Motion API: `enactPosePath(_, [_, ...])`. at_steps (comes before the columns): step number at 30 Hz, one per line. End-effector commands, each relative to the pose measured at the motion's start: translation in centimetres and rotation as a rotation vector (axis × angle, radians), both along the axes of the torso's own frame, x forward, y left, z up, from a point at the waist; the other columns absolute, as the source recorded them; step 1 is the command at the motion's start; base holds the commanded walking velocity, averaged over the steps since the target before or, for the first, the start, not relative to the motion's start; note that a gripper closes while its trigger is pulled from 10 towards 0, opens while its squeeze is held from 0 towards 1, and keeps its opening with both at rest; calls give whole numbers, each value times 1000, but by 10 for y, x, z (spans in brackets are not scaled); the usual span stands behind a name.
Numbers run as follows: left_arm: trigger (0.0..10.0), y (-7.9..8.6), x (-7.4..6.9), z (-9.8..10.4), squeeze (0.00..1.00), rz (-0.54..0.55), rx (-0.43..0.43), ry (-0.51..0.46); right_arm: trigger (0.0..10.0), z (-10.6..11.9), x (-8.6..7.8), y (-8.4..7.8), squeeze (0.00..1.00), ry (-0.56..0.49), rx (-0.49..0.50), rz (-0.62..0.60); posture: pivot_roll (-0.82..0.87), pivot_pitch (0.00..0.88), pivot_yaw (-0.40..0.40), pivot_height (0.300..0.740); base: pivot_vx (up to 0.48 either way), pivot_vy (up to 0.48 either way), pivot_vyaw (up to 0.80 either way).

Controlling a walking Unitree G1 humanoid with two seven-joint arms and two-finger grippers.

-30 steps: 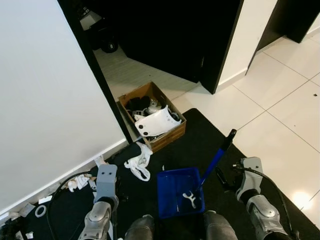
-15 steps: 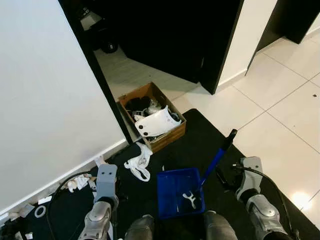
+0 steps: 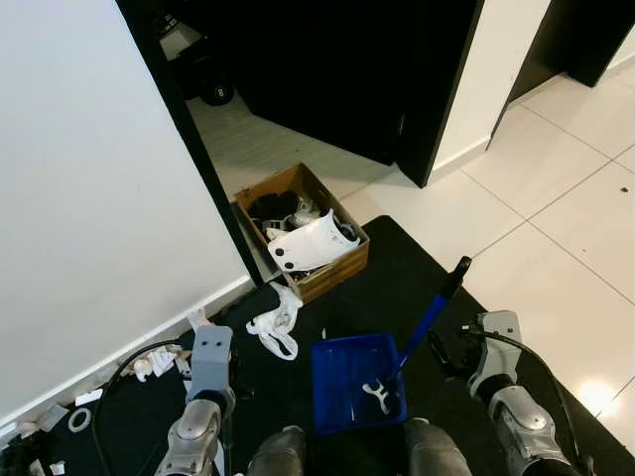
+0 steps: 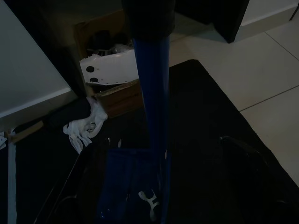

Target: Sweep floor

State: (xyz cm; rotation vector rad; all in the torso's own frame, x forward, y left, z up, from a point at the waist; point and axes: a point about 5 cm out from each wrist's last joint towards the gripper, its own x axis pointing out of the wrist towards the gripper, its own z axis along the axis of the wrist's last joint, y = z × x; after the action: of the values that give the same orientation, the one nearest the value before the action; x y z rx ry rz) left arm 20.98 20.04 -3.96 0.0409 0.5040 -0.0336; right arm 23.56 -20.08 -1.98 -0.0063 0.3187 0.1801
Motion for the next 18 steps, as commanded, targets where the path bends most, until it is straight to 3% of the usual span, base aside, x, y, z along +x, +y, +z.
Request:
enactPosePath(1, [10000,-4,-5,-4,0,15,-31,18,10000,-5,-5,-2,0,26,3,-6,-24,126,24,740,0,0,0])
enactPosePath(18, [10000,-3,-5,-4,0,16,-29,19,10000,-4,-5,-1,0,22,5,-7,-23,126,26,740,0,0,0])
